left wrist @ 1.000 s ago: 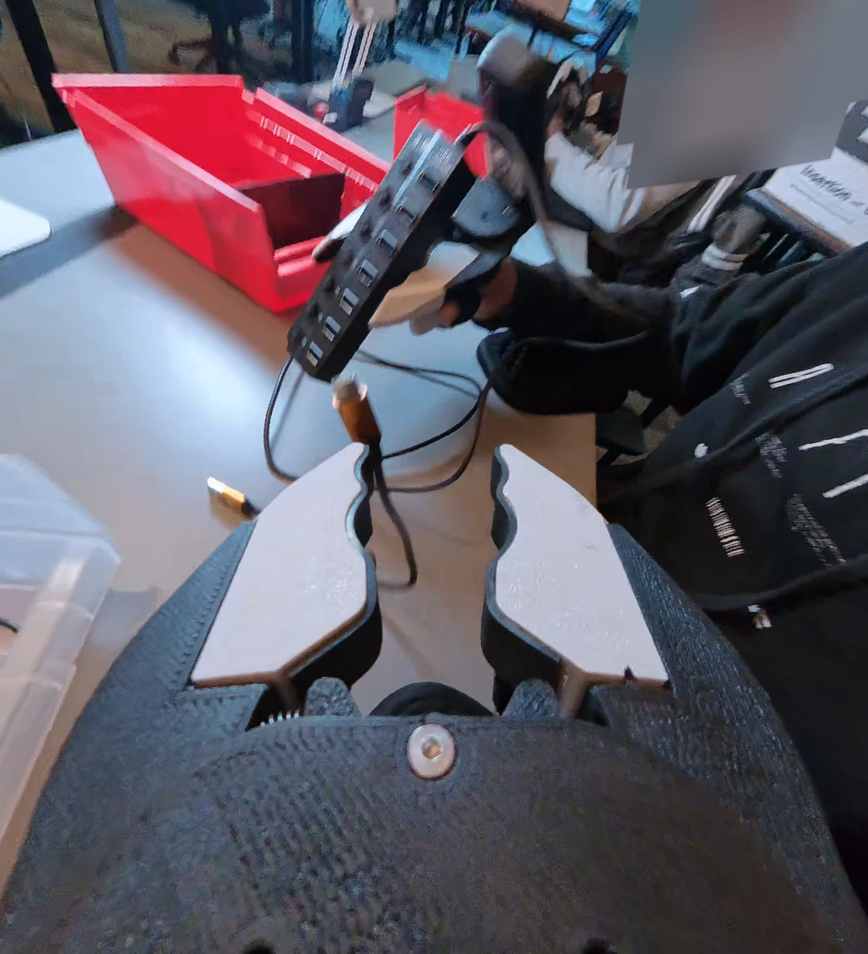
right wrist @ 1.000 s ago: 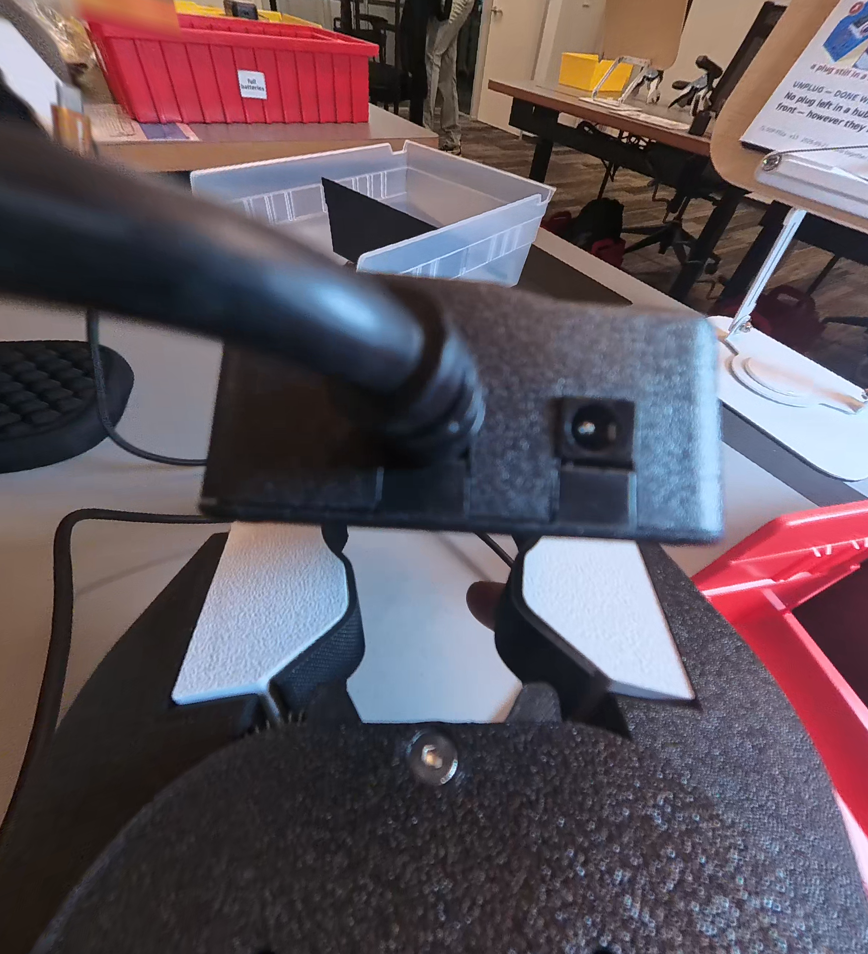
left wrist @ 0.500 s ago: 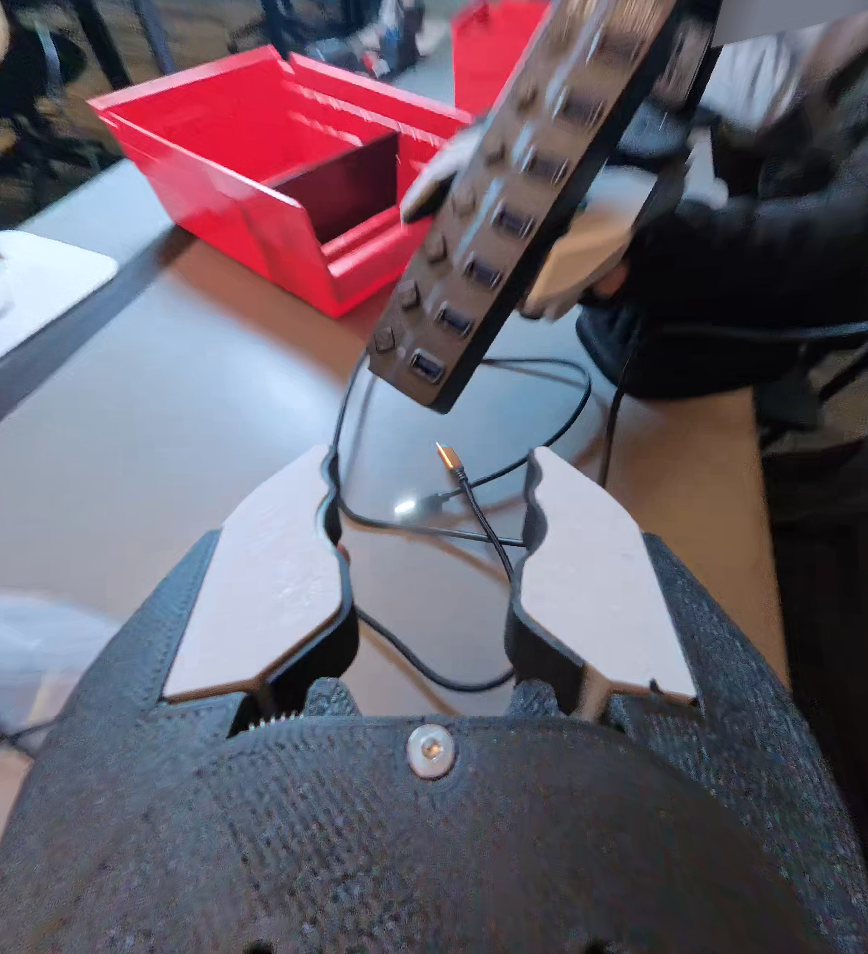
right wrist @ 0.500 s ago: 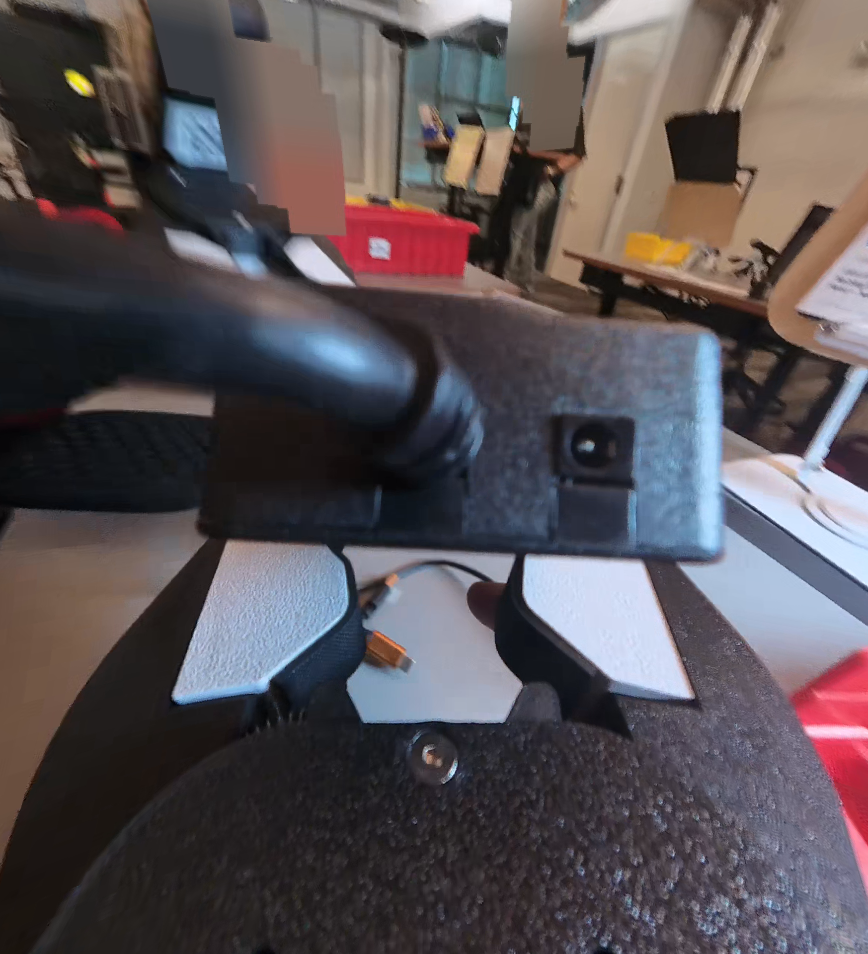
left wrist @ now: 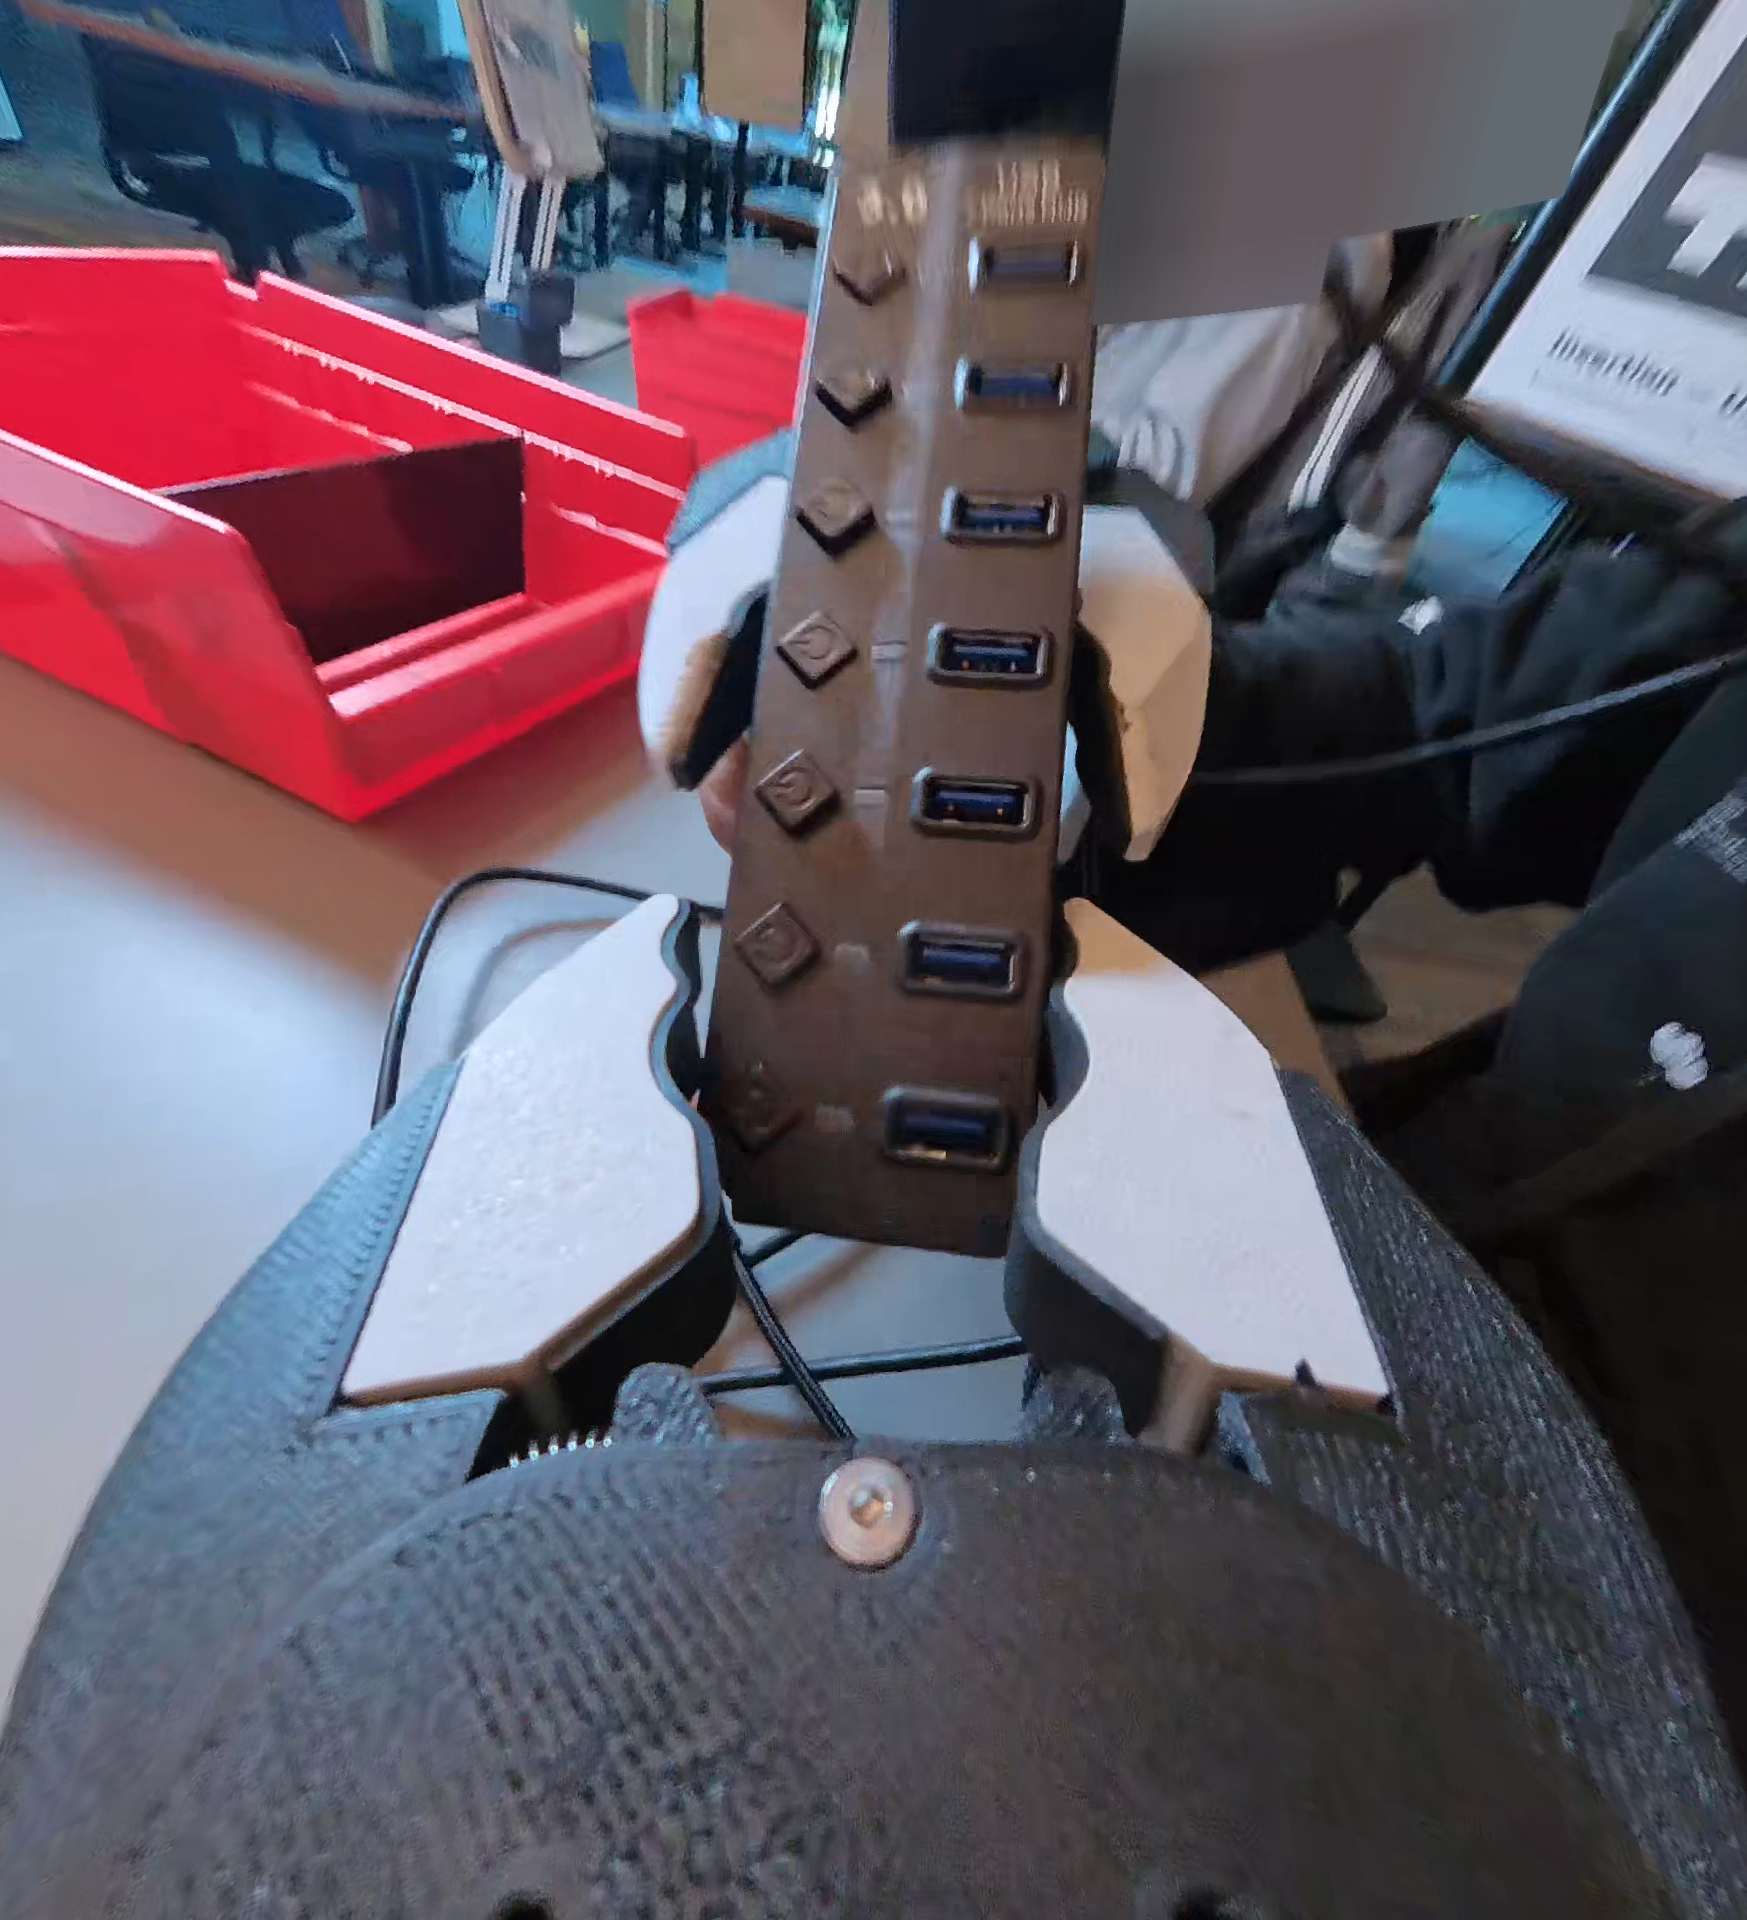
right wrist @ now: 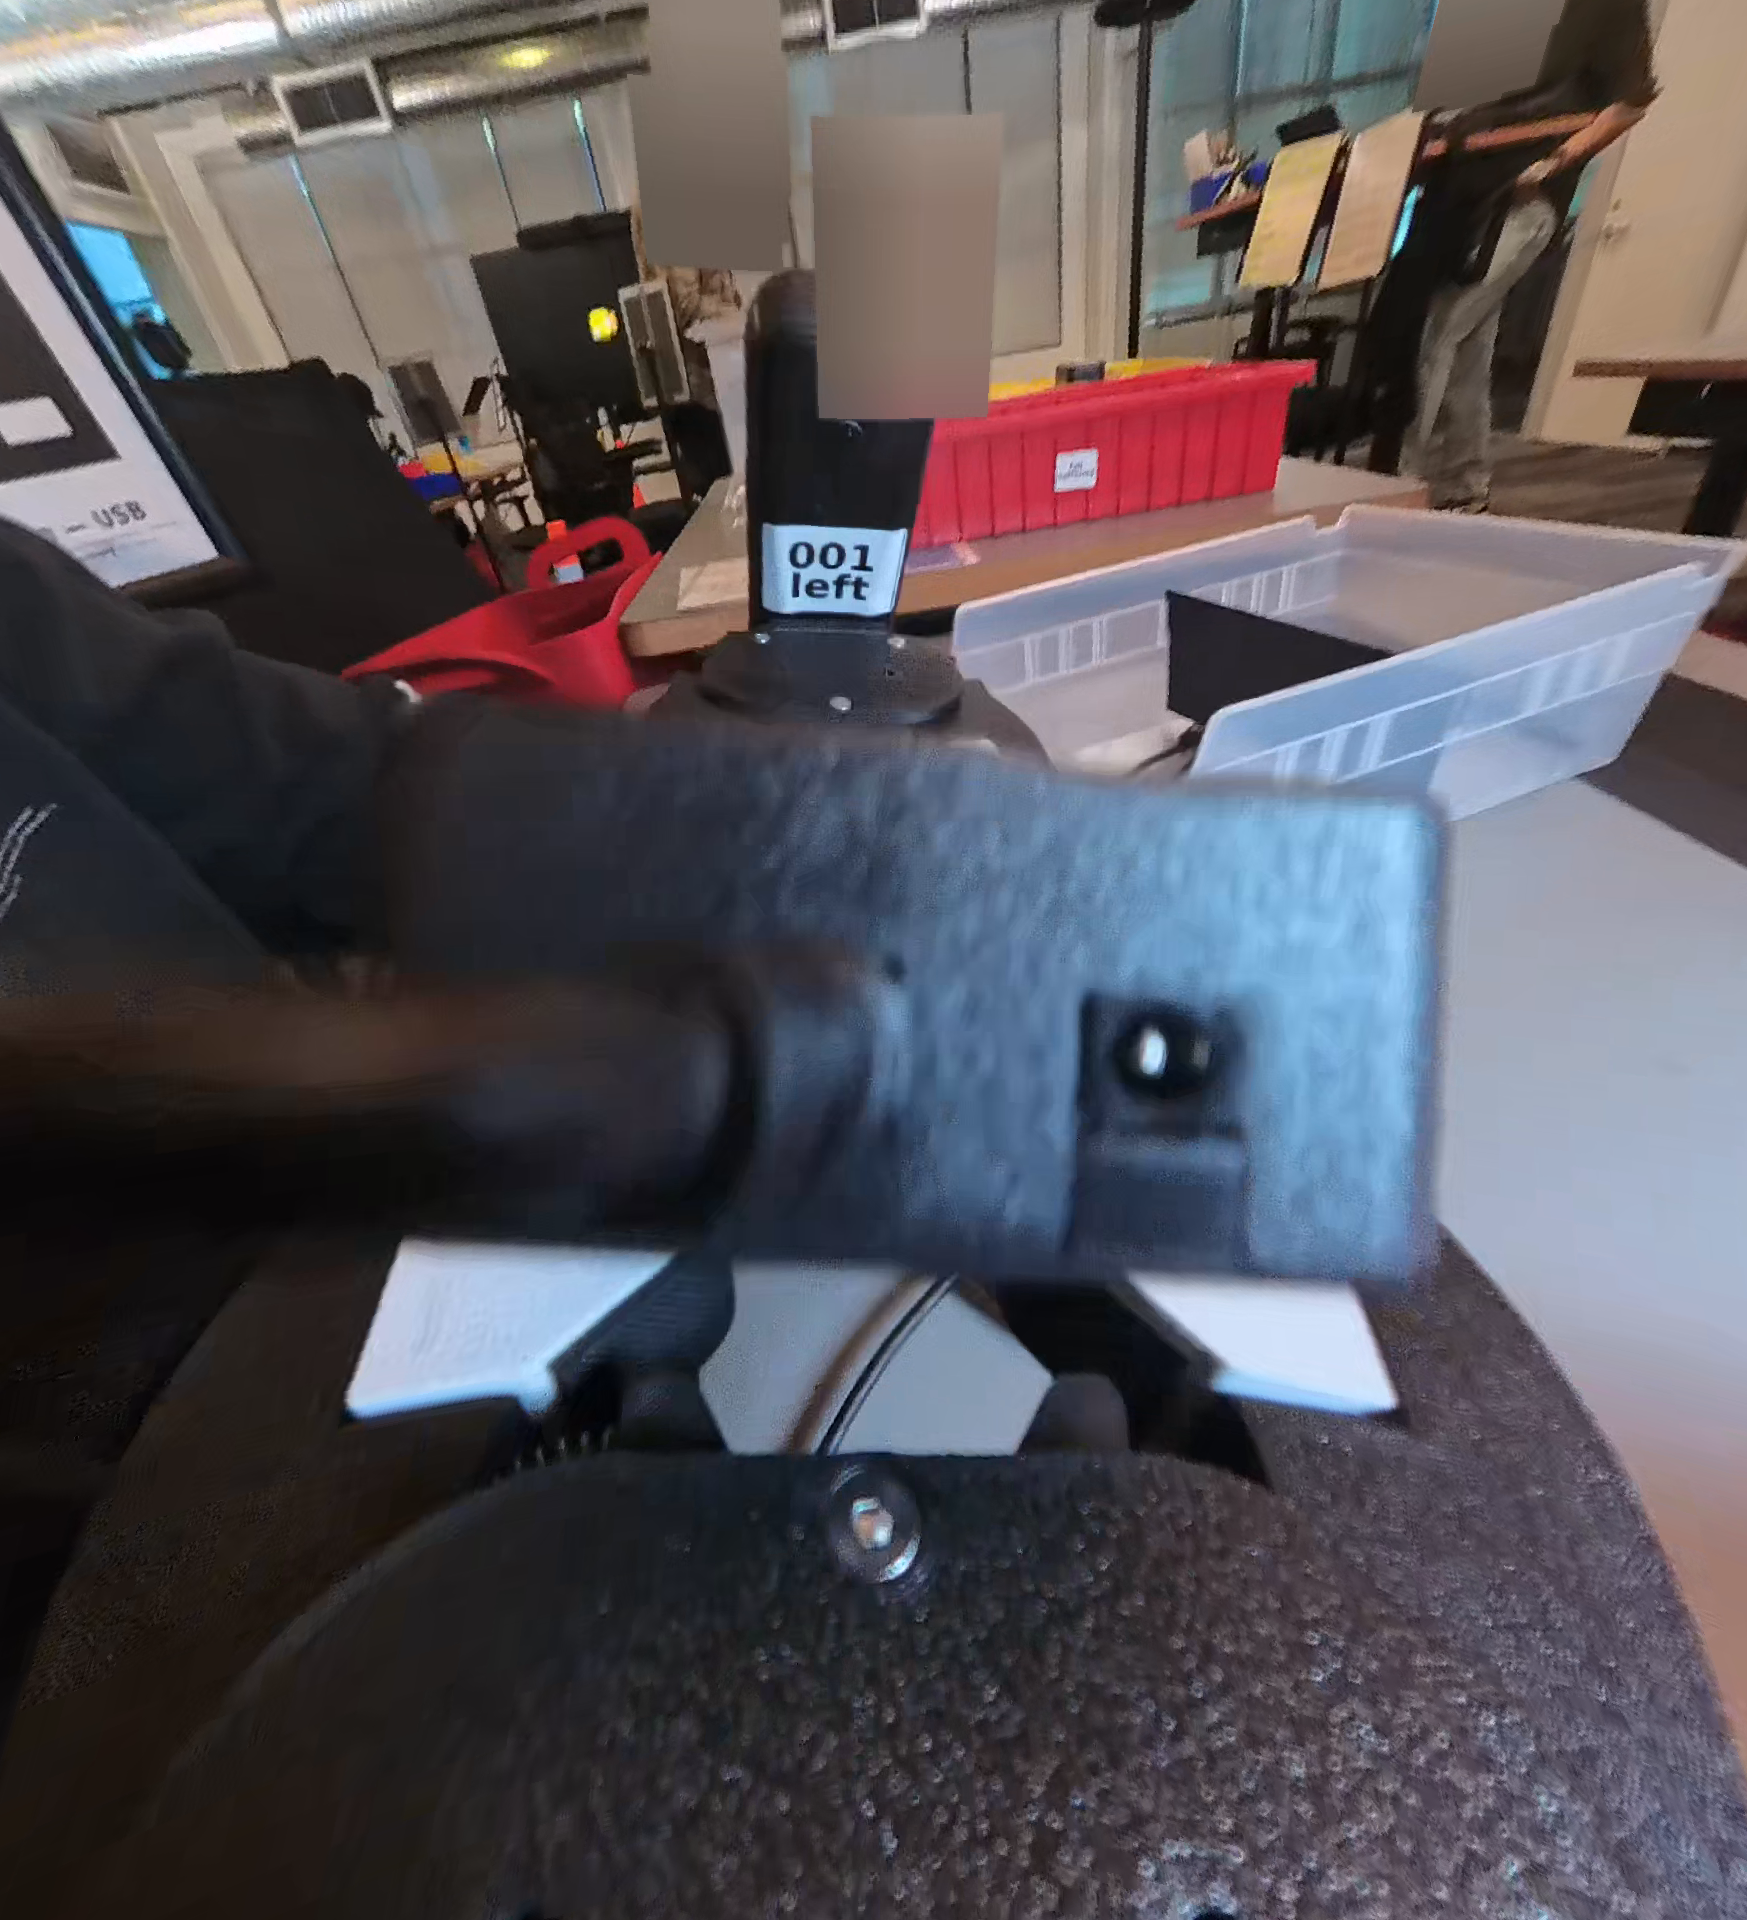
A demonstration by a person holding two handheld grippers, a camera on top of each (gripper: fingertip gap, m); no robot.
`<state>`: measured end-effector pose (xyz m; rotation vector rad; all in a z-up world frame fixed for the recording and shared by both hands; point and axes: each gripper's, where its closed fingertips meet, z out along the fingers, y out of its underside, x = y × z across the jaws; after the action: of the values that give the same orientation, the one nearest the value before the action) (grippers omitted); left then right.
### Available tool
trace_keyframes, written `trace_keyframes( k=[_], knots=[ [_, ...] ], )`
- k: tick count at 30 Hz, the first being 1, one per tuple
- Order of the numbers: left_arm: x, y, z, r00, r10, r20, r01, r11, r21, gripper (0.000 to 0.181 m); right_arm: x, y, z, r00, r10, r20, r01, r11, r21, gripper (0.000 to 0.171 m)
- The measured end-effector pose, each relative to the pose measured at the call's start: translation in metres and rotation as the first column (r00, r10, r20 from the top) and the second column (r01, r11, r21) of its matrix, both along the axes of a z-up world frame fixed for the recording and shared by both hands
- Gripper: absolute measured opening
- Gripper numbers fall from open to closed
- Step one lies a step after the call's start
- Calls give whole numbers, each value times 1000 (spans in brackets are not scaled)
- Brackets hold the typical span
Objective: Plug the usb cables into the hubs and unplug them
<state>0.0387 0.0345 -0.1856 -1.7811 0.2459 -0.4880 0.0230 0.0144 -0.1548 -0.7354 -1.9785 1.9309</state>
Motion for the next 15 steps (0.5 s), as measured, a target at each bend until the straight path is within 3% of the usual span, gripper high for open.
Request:
trace_keyframes(
  k=[1, 5, 8, 12, 15],
  knots=[
    [2, 1, -7, 1000, 8, -30, -9, 1000, -20, 63, -1, -2, -1, 1000, -3, 10, 3, 1000, 2, 62],
    [-4, 4, 0, 993, 49, 107, -46, 999, -25, 62, -14, 11, 4, 990, -139, 31, 139, 990, 16, 65],
    [-20, 3, 13, 974, 98, 206, -101, 995, 1, 62, -23, 30, 4, 972, -221, 82, 220, 975, 23, 77],
    [-41, -1, 16, 927, 171, 334, -176, 984, -16, 62, -33, 66, 7, 939, -314, 138, 318, 948, -9, 84],
    [-62, -7, 15, 865, 220, 452, -219, 974, -54, 59, -40, 108, 15, 887, -443, 133, 452, 890, -55, 78]
  ],
)
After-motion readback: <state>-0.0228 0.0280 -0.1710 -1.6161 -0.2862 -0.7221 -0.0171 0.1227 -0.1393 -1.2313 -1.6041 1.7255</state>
